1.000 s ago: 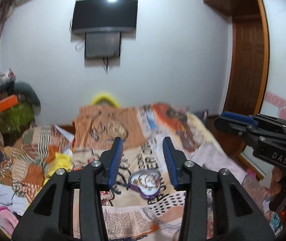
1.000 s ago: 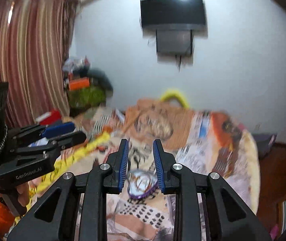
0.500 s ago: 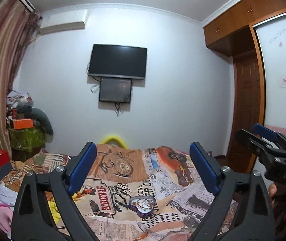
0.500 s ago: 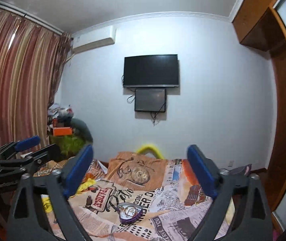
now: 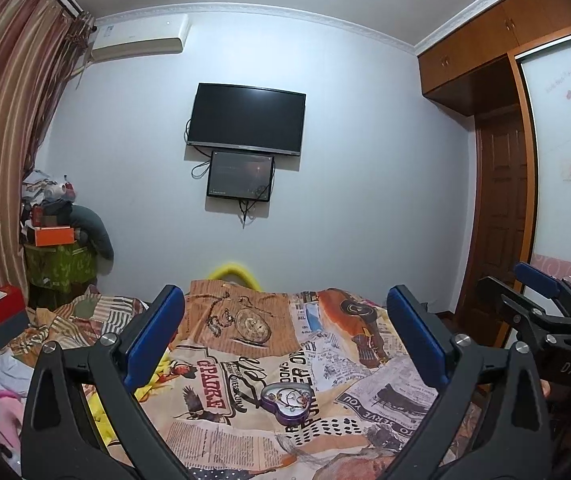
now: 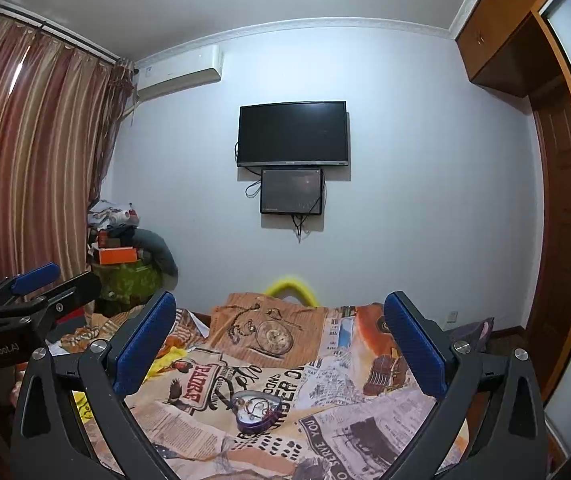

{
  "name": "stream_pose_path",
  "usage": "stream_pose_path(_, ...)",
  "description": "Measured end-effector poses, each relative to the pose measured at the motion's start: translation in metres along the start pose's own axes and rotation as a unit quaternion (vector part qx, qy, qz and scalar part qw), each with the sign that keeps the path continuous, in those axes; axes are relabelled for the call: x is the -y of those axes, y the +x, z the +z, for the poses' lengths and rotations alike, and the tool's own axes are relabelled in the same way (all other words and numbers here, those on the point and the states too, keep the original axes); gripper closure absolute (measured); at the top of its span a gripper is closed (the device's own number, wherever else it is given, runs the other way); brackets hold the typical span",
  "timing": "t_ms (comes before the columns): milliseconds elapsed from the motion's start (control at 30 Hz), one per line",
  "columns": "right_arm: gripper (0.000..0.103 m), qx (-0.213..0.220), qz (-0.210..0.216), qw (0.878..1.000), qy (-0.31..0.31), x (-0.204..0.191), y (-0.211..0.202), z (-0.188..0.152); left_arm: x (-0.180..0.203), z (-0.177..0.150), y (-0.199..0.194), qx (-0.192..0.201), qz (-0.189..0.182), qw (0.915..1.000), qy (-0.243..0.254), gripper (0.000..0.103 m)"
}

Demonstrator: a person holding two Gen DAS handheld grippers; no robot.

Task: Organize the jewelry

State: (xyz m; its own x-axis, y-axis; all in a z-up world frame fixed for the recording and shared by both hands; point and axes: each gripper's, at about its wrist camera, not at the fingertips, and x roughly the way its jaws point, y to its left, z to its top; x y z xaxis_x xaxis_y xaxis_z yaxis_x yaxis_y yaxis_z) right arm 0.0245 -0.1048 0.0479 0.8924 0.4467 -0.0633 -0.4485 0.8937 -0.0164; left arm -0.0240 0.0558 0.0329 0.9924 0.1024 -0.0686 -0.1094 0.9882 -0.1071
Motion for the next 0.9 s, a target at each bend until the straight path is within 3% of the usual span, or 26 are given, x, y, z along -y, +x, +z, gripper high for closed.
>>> stream_pose_path(900,0.0,-0.013,0.0,1.0,0.009,0.008,-0.006,-0.003,0.001,-0.007,0.013,-0.02,-0.007,0.9998,-0.002,0.001)
